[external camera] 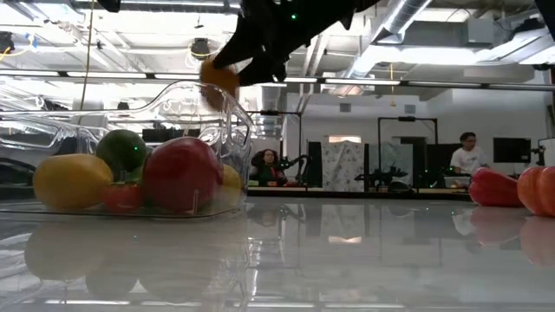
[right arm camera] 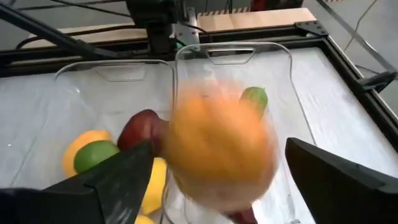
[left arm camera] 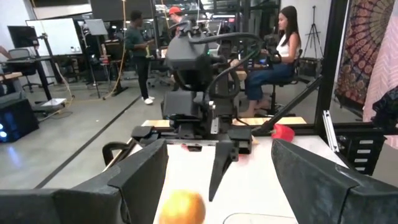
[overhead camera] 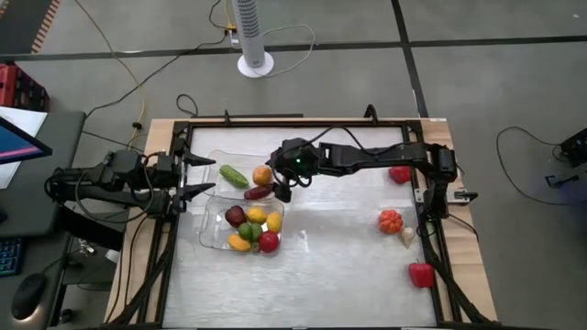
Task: Sort produce into baskets
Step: Put the brown potato into the top transparent bin, then put the orange pumpkin into the top transparent bin
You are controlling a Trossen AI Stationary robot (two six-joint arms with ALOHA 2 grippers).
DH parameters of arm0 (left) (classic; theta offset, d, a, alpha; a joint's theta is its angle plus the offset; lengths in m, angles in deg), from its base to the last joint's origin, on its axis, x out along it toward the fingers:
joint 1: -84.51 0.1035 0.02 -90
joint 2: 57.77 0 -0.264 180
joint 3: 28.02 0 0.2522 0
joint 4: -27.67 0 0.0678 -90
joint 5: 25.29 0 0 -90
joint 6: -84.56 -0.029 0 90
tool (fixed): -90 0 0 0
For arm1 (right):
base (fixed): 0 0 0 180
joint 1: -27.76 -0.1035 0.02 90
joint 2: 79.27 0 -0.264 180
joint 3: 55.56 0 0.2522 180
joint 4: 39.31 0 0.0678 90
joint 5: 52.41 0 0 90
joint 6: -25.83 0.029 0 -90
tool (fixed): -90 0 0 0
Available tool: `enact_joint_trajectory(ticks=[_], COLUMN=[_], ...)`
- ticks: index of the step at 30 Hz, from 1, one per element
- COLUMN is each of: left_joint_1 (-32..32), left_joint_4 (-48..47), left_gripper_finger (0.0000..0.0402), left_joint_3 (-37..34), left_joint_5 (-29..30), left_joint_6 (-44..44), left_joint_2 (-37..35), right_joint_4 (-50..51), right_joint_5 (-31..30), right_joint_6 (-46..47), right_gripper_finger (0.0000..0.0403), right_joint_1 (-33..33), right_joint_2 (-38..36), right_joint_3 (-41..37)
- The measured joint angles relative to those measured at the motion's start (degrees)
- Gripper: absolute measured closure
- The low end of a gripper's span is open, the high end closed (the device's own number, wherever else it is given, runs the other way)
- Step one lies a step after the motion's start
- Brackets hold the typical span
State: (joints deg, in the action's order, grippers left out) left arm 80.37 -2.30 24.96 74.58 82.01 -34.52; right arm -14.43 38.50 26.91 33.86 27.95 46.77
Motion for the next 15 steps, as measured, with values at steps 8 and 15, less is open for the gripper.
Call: enact_joint_trajectory(ticks=[8,15], left_joint_1=[0.02,0.02], left_joint_4=[-1.17,-0.71], left_gripper_finger=[0.0127,0.0127], left_joint_3=[0.0,0.0], left_joint_5=[1.75,1.74], left_joint_6=[0.13,0.06], left_joint_2=[-0.02,0.19], right_joint_4=[21.85,64.14], right_joint_5=[-0.71,-11.84], right_joint_6=[8.69,26.66], right_gripper_finger=[0.0033,0.0035], right_joint_1=[-2.2,-8.32], right_joint_2=[-3.79,-5.62], right_joint_3=[0.07,-0.15])
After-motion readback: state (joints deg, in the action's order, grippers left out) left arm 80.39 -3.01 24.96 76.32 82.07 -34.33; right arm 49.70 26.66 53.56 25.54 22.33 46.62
